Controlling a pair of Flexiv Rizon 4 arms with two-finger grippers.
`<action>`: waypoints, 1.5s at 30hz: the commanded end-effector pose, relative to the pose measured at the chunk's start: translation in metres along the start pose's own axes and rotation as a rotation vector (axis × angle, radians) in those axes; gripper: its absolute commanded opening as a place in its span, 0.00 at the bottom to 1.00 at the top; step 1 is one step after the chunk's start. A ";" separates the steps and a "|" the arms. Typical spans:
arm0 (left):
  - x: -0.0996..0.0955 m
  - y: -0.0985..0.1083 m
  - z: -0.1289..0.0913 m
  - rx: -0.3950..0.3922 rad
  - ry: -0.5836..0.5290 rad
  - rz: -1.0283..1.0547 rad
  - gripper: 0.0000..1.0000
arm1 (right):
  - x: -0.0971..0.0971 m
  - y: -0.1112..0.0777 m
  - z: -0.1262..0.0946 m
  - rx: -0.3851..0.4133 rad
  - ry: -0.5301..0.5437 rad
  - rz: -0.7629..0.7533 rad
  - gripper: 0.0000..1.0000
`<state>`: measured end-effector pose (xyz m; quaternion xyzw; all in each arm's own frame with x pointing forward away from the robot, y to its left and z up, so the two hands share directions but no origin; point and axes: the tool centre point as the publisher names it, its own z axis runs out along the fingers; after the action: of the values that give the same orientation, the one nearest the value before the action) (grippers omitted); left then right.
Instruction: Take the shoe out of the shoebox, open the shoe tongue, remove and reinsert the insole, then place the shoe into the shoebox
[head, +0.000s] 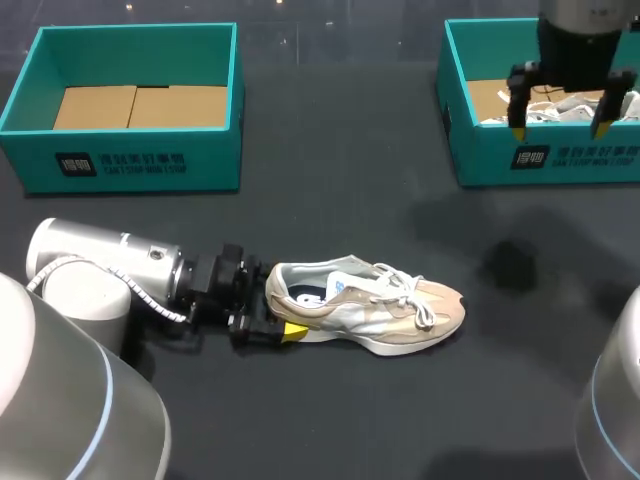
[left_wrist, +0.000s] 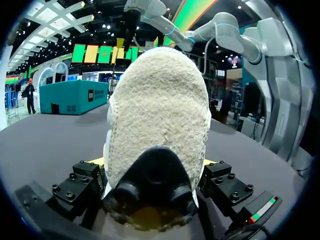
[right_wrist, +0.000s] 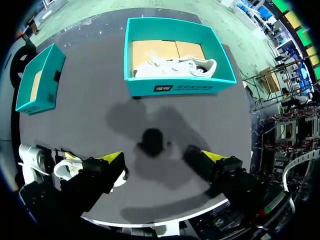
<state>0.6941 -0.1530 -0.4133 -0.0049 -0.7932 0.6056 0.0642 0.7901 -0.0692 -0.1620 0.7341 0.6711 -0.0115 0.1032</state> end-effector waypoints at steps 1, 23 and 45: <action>0.003 0.005 0.003 -0.001 -0.001 -0.001 0.00 | 0.039 -0.017 -0.005 0.000 -0.018 -0.025 1.00; 0.003 0.005 0.003 -0.001 -0.001 -0.001 0.00 | 0.135 -0.081 0.002 0.018 -0.056 -0.018 1.00; 0.003 0.005 0.003 -0.001 -0.001 -0.001 0.00 | 0.199 -0.128 0.021 0.060 -0.064 0.004 1.00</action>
<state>0.6940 -0.1529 -0.4132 -0.0049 -0.7932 0.6055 0.0642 0.6927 0.1104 -0.2149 0.7360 0.6699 -0.0432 0.0874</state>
